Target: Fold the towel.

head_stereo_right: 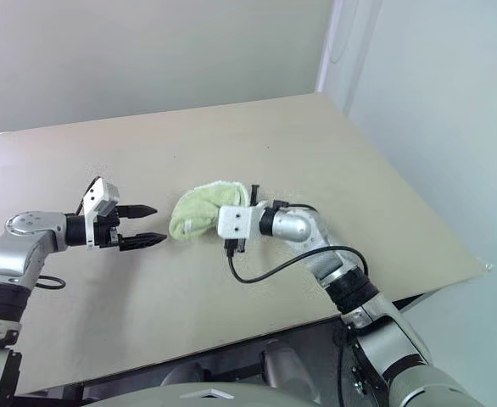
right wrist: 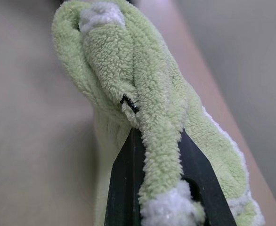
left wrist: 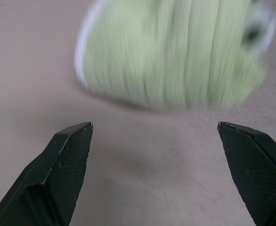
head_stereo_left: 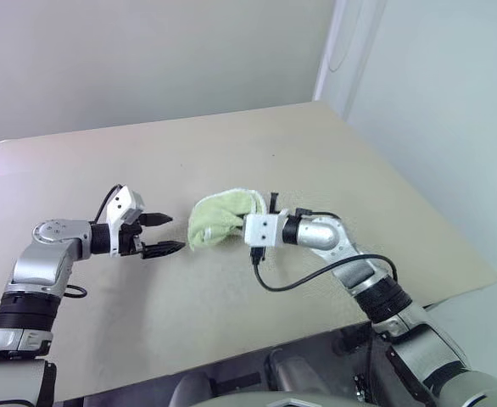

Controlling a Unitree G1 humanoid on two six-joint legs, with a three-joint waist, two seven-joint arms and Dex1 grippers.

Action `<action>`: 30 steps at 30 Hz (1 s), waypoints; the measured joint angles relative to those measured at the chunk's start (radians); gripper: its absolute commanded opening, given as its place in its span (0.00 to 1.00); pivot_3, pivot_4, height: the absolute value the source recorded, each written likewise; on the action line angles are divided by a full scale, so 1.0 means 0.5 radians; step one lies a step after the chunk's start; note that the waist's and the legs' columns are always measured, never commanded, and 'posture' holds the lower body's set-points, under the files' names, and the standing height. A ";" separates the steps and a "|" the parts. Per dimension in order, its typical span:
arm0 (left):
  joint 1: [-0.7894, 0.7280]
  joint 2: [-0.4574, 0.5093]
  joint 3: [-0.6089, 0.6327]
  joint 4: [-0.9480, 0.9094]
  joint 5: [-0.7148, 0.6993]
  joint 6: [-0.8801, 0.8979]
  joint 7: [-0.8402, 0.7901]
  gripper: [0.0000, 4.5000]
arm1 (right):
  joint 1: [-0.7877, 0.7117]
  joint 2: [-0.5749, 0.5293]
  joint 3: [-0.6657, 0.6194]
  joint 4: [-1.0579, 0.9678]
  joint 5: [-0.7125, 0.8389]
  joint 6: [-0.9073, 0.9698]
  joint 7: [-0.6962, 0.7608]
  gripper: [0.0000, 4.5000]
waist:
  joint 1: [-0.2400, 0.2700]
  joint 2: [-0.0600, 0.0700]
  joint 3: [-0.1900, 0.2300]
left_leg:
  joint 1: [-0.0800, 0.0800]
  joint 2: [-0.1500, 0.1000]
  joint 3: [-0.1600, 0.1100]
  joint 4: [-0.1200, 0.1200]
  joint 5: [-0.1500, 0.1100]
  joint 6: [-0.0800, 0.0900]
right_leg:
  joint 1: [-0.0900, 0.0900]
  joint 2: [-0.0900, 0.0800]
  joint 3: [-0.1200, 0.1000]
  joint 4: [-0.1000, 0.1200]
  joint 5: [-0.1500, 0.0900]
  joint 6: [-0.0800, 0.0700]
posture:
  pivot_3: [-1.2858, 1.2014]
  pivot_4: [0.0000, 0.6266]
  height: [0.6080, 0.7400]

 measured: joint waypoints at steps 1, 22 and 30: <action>-0.005 -0.005 -0.001 0.009 0.002 0.000 0.000 1.00 | 0.000 -0.001 -0.043 -0.037 0.050 0.053 0.008 0.01 | 0.000 0.000 0.000 | 0.000 0.000 0.000 0.000 0.000 0.000 | 0.000 0.000 0.000 0.000 0.000 0.000 | 0.52 0.00 1.00; -0.145 -0.151 -0.081 0.159 0.089 -0.078 -0.007 1.00 | 0.045 -0.714 -0.605 0.700 -0.294 -0.080 -0.812 0.01 | -0.010 0.000 0.000 | 0.001 -0.002 0.005 -0.004 0.000 0.001 | 0.005 0.001 0.006 0.000 -0.006 -0.001 | 0.52 0.00 1.00; -0.139 -0.149 -0.081 0.158 0.091 -0.079 -0.015 1.00 | 0.327 -0.440 -0.461 0.684 -0.297 0.027 -0.815 0.01 | -0.005 0.001 0.000 | 0.003 -0.003 0.006 0.004 0.000 0.001 | 0.006 0.000 0.009 0.001 -0.003 0.001 | 0.52 0.00 1.00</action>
